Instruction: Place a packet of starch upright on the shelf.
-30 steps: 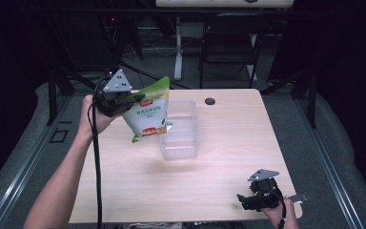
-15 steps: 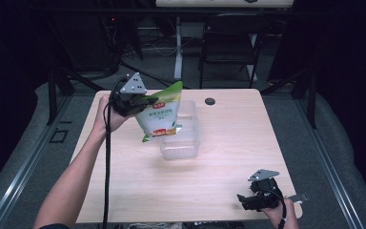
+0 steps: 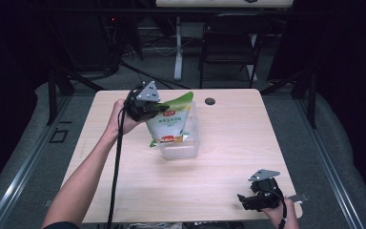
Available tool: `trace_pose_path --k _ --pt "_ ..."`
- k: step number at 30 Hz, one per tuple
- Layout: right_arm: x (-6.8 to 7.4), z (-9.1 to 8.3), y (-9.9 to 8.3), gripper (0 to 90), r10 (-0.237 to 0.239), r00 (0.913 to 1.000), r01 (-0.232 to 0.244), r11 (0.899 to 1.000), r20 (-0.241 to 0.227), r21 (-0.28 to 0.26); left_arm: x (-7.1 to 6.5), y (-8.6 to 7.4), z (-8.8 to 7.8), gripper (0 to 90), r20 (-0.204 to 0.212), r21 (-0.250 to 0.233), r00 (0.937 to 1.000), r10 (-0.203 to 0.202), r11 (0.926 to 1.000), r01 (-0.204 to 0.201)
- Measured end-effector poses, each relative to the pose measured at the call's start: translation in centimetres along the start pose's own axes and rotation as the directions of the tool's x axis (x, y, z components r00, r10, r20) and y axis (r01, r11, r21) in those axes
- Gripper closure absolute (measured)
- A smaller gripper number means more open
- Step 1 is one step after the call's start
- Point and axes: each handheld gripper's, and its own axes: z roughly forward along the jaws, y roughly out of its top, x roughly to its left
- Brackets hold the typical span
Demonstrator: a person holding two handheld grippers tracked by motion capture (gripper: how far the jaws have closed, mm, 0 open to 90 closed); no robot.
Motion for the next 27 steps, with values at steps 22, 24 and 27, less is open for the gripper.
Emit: trace_pose_path --k 22,24,27 --pt "0.1 0.2 -0.1 14.1 0.022 0.9995 -0.022 1.0 -0.025 -0.021 -1.2 2.2 5.4 89.9 0.067 0.064 0.9973 0.029 0.9974 -0.034" --pt "0.1 0.3 -0.1 14.1 0.022 0.9995 -0.022 0.999 -0.021 -0.023 -1.3 2.4 6.0 89.9 0.075 0.084 0.9969 0.023 0.996 -0.029" --pt "0.2 0.2 -0.1 14.1 0.023 0.9995 -0.024 0.999 -0.023 -0.026 -1.5 2.9 6.8 89.6 0.088 0.101 0.9959 0.022 0.9945 -0.03"
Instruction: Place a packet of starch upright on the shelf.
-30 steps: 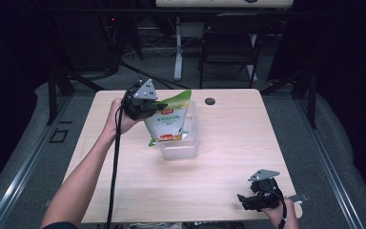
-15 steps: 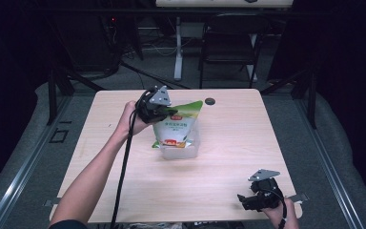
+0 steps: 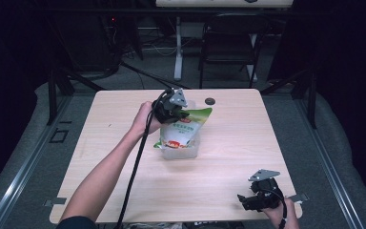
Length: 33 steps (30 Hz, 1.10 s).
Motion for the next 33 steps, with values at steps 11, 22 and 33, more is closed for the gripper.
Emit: trace_pose_path --k 11,22,33 --pt "-0.1 -0.1 0.0 14.1 -0.003 1.0 0.003 1.0 -0.005 0.002 0.2 0.9 0.8 76.1 0.02 0.0 0.9988 -0.044 0.999 0.044" --pt "-0.3 0.1 -0.1 14.1 0.004 1.0 -0.004 1.0 -0.008 0.0 1.8 -0.2 1.0 54.1 0.009 0.006 0.9921 -0.125 0.9922 0.125" --pt "-0.3 -0.1 -0.3 14.1 0.008 0.9999 -0.008 1.0 -0.009 0.0 2.9 -0.8 2.9 63.6 0.021 0.001 0.9834 -0.18 0.9836 0.18"
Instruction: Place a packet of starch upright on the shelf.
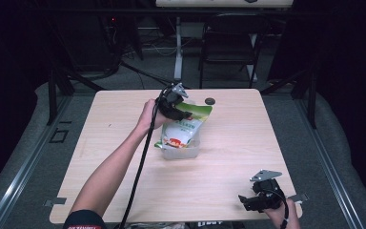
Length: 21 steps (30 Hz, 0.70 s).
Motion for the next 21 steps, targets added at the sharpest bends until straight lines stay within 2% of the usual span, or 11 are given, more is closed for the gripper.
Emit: trace_pose_path --k 3,5,8,15,21 --pt "0.1 0.0 0.0 14.1 -0.001 1.0 0.001 1.0 -0.005 0.002 -0.4 -0.1 0.0 81.7 -0.011 -0.009 0.9995 0.03 0.9995 -0.03" --pt "0.2 -0.1 -0.1 14.1 -0.001 1.0 0.001 1.0 -0.008 0.001 -0.6 -0.2 -0.3 88.5 -0.017 -0.019 0.9985 0.052 0.9985 -0.052" --pt "0.1 -0.2 -0.1 14.1 0.0 1.0 0.0 1.0 -0.002 0.001 -0.9 -0.3 -0.9 89.8 -0.019 -0.021 0.9961 0.087 0.996 -0.087" --pt "0.1 -0.2 -0.2 14.1 0.003 1.0 -0.003 1.0 0.005 0.001 -1.4 -0.8 -2.7 90.0 -0.028 -0.07 0.9922 0.121 0.9899 -0.123" --pt "0.2 -0.2 -0.1 14.1 0.001 1.0 -0.001 1.0 0.005 0.003 -1.8 -1.1 -3.5 90.0 -0.045 -0.116 0.99 0.134 0.9836 -0.138"
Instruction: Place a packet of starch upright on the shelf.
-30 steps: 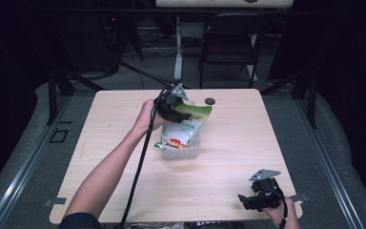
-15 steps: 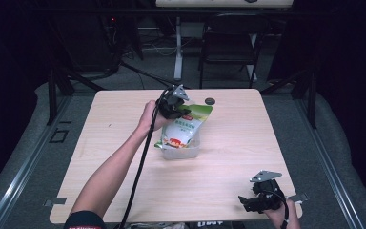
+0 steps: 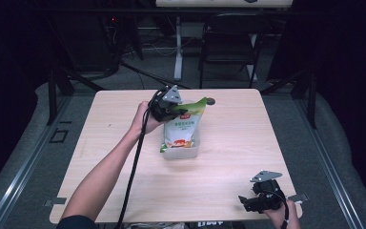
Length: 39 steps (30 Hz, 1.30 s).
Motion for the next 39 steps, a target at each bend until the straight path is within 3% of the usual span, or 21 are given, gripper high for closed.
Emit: trace_pose_path --k 6,10,20,29,39 --pt "0.0 0.0 0.0 14.1 0.003 1.0 -0.003 1.0 0.001 -0.002 -0.3 -0.7 0.0 90.0 -0.026 -0.052 0.9995 0.02 0.9984 -0.021" --pt "0.0 0.0 0.0 14.1 0.0 1.0 0.0 1.0 0.001 0.001 -0.2 -1.4 0.0 90.0 -0.046 -0.083 0.9989 0.005 0.9965 -0.008" --pt "0.0 0.0 -0.1 14.1 0.004 1.0 -0.004 1.0 0.004 -0.005 0.2 -2.9 0.5 90.0 -0.016 -0.125 0.9994 -0.029 0.9917 0.027" --pt "0.1 0.0 -0.1 14.1 0.006 1.0 -0.006 1.0 0.006 -0.001 0.6 -4.0 0.5 89.8 0.028 -0.13 0.9978 -0.06 0.9895 0.063" --pt "0.0 0.0 0.0 14.1 0.001 1.0 -0.001 1.0 0.002 0.005 1.8 -4.9 0.7 89.4 0.069 -0.06 0.9943 -0.081 0.9946 0.085"
